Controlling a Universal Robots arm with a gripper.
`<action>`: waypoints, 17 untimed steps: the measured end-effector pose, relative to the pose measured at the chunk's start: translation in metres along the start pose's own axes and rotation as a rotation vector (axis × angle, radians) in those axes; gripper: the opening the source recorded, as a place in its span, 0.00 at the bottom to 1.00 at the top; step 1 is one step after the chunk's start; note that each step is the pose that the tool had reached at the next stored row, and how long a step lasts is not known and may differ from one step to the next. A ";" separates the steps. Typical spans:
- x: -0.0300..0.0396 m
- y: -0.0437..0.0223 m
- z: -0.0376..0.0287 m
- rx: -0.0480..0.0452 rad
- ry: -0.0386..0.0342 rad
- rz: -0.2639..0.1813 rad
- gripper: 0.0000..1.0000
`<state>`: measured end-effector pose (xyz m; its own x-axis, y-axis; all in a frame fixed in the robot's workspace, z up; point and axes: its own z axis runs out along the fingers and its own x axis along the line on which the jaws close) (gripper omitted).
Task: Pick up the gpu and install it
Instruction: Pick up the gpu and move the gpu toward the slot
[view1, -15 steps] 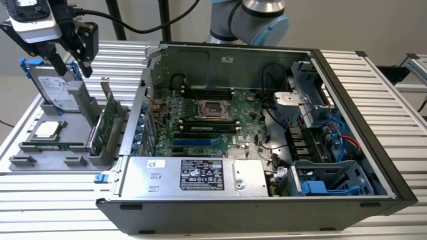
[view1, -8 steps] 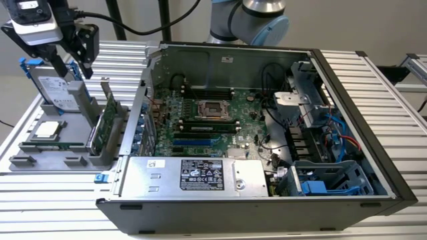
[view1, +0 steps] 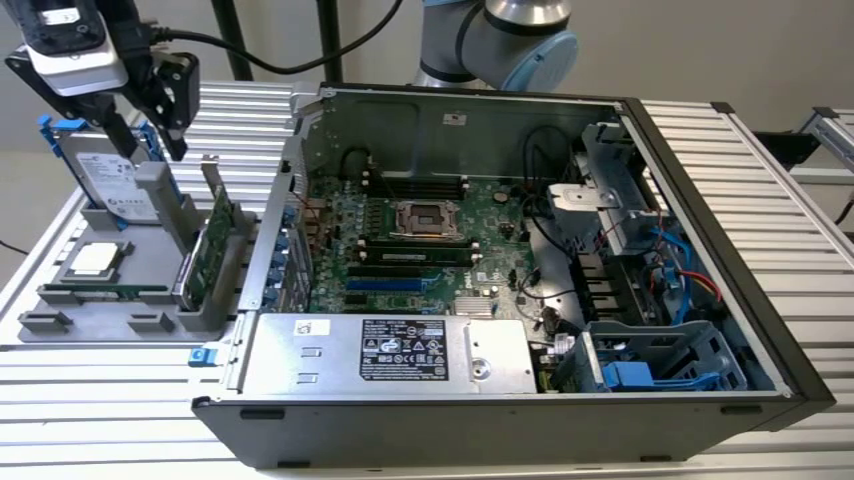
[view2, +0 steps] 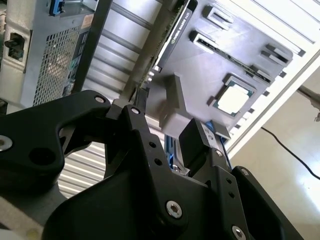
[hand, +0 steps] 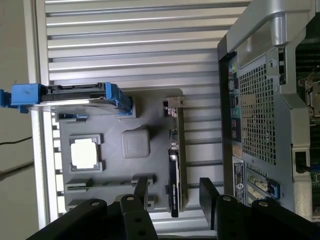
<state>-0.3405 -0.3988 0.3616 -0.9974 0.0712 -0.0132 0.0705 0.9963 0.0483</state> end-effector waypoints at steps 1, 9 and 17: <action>0.0000 0.0000 0.0004 0.0001 0.0000 0.000 1.00; 0.0000 -0.0002 0.0040 0.0000 0.0000 0.000 1.00; -0.0001 -0.0004 0.0073 0.0000 0.0000 0.000 1.00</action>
<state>-0.3404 -0.3988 0.3543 -0.9974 0.0713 -0.0132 0.0706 0.9963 0.0483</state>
